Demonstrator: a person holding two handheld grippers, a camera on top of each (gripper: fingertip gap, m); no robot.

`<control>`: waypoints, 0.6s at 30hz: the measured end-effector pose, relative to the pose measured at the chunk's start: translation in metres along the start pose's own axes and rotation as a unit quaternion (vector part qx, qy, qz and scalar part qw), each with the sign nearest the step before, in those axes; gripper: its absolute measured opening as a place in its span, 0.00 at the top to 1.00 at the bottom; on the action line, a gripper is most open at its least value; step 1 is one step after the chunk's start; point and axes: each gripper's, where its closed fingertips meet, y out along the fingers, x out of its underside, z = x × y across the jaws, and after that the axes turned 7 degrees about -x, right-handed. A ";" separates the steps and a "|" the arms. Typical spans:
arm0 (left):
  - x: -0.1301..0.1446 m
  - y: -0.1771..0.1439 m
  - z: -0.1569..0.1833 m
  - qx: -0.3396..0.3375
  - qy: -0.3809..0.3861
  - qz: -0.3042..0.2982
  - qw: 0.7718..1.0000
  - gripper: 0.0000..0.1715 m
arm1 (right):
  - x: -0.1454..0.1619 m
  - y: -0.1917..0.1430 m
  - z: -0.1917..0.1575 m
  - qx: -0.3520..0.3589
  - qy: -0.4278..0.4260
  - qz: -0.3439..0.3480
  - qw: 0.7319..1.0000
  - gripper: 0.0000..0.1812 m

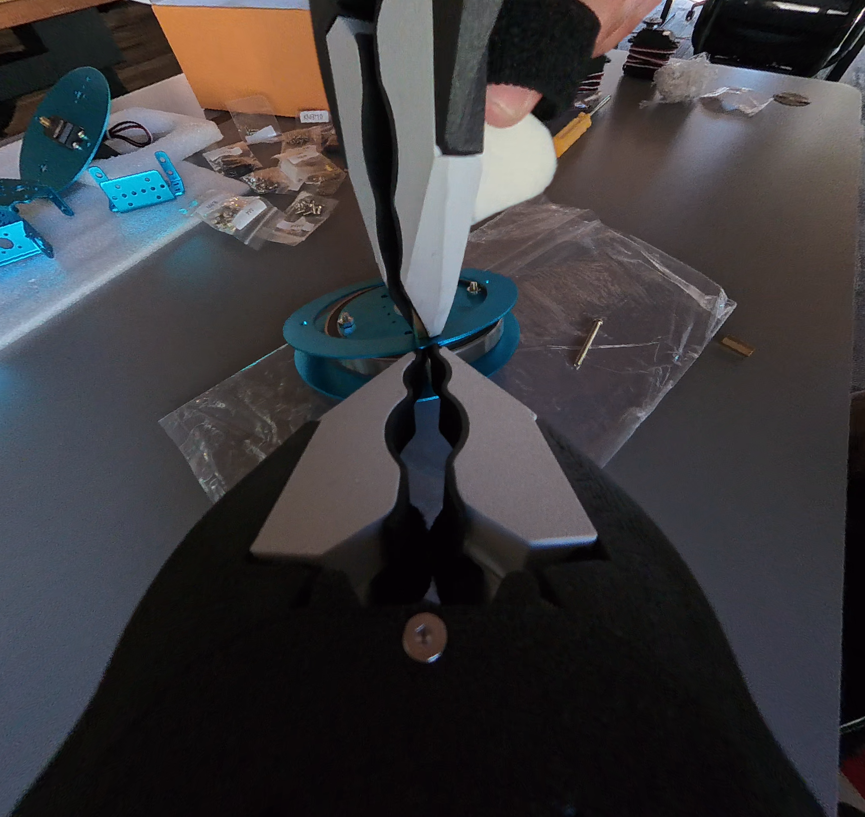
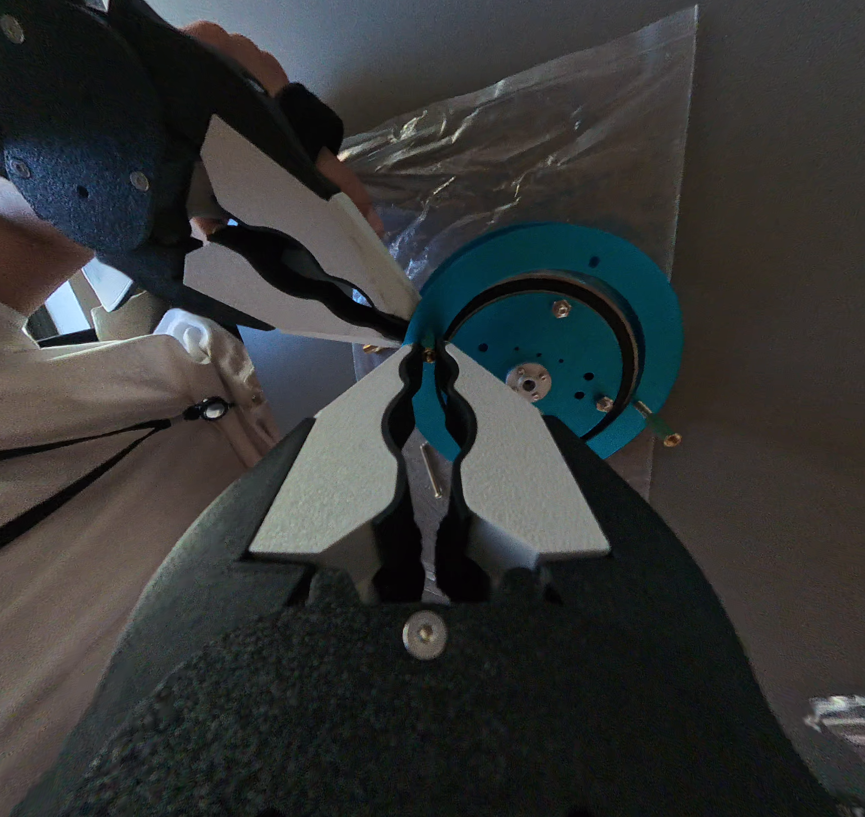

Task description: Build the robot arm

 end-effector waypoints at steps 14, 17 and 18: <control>0.000 0.000 0.001 0.002 0.004 0.000 1.000 0.99 | -0.002 -0.014 0.000 0.031 -0.519 -0.011 0.854 0.87; 0.000 0.001 0.002 0.004 0.005 -0.001 1.000 0.99 | -0.002 -0.011 0.002 0.032 -0.558 -0.038 0.829 0.87; 0.000 0.001 0.002 0.005 0.004 -0.001 1.000 0.99 | -0.003 -0.008 -0.001 0.028 -0.570 -0.040 0.820 0.88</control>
